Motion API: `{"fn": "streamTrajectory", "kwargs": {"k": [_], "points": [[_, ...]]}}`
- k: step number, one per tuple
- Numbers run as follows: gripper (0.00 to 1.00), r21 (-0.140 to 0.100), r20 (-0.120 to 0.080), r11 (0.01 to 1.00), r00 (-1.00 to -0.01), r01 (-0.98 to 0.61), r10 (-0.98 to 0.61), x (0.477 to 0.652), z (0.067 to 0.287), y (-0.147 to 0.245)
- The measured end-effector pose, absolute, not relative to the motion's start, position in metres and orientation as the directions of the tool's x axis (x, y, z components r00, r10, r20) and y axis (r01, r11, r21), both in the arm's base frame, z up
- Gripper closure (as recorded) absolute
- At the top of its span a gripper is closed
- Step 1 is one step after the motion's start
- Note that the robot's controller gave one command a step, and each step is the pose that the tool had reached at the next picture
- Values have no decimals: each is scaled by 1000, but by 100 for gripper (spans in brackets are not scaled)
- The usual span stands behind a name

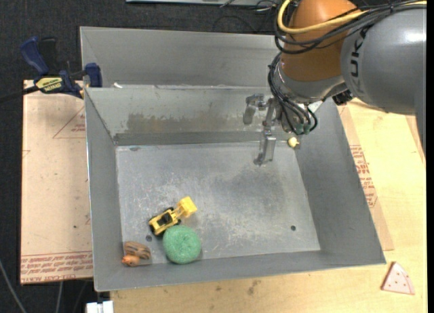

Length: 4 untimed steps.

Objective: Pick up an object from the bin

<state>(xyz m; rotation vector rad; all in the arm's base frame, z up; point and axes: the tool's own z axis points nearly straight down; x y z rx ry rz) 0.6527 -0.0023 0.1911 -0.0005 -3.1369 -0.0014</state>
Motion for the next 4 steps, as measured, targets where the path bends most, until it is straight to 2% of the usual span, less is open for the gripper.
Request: {"fn": "streamTrajectory", "kwargs": {"k": [1,2,3,4], "points": [[0,1,-2,1000,-1000,0,0,653,196,-2],[0,0,-8,999,-999,-43,-43,612,148,19],[0,1,1,976,-976,-216,-216,607,120,67],[0,2,-5,947,-947,-321,-321,601,81,61]]}}
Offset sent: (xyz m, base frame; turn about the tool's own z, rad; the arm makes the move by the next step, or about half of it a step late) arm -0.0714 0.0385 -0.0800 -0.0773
